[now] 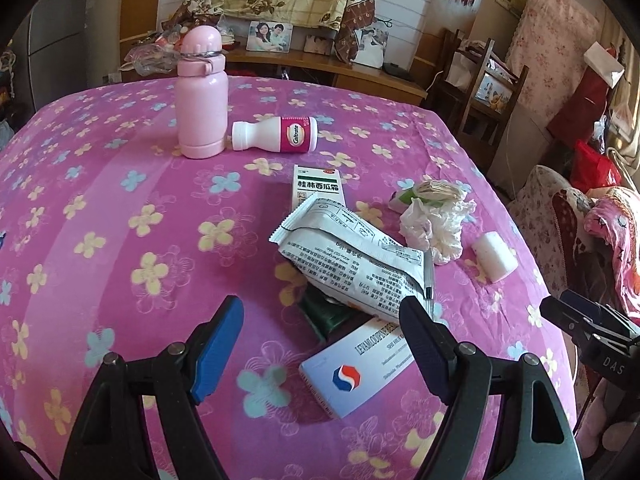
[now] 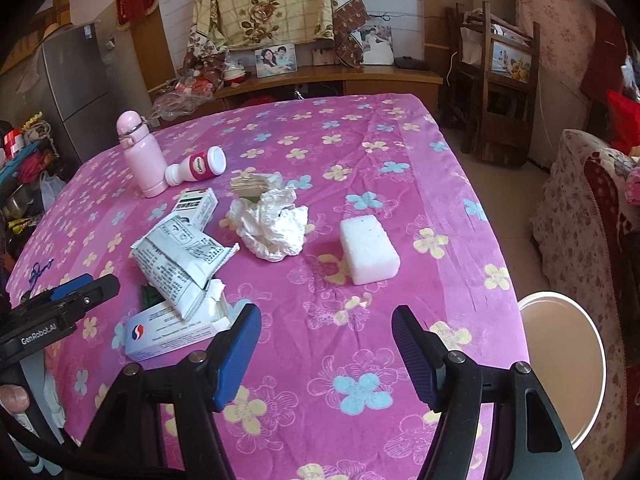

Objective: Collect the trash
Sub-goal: 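Move both grippers back over the table toward the tissue and leaflet, then grasp the white paper leaflet with the left gripper while the right grasps the crumpled tissue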

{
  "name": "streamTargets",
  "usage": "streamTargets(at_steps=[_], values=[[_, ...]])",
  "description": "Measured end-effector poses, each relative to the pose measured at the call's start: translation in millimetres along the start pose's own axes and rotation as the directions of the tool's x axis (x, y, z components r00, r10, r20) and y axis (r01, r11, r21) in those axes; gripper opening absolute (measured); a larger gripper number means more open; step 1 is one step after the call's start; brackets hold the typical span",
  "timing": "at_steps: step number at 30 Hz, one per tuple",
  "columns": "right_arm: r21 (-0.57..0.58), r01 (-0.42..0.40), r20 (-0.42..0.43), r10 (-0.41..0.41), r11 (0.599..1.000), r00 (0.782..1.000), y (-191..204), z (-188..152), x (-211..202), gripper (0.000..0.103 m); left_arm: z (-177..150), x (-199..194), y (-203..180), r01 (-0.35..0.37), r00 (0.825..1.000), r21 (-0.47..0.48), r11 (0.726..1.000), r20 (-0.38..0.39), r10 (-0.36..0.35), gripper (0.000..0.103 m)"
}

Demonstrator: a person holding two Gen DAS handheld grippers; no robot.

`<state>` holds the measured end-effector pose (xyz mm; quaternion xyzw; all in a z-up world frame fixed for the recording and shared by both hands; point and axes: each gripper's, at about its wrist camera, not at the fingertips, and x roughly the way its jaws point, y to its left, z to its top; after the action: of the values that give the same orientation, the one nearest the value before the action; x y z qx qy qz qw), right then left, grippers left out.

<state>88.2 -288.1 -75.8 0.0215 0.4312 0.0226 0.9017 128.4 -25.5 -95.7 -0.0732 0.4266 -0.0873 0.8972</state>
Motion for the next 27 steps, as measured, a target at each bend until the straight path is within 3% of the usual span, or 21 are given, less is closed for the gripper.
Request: streamTargets(at_steps=[13, 21, 27], values=[[0.02, -0.023, 0.012, 0.023, 1.0, 1.0, -3.6, 10.1, 8.3, 0.071, 7.6, 26.3, 8.6, 0.056, 0.998, -0.096, 0.994, -0.036, -0.06, 0.081], [-0.017, -0.072, 0.017, 0.073, 0.997, 0.997, 9.1, 26.0, 27.2, 0.071, 18.0, 56.8, 16.2, 0.104, 0.989, -0.221, 0.97, -0.079, -0.124, 0.081], [-0.048, -0.108, 0.005, 0.108, 0.993, 0.994, 21.2, 49.4, 57.5, 0.072, 24.6, 76.1, 17.9, 0.102, 0.987, -0.274, 0.956, -0.095, -0.133, 0.081]])
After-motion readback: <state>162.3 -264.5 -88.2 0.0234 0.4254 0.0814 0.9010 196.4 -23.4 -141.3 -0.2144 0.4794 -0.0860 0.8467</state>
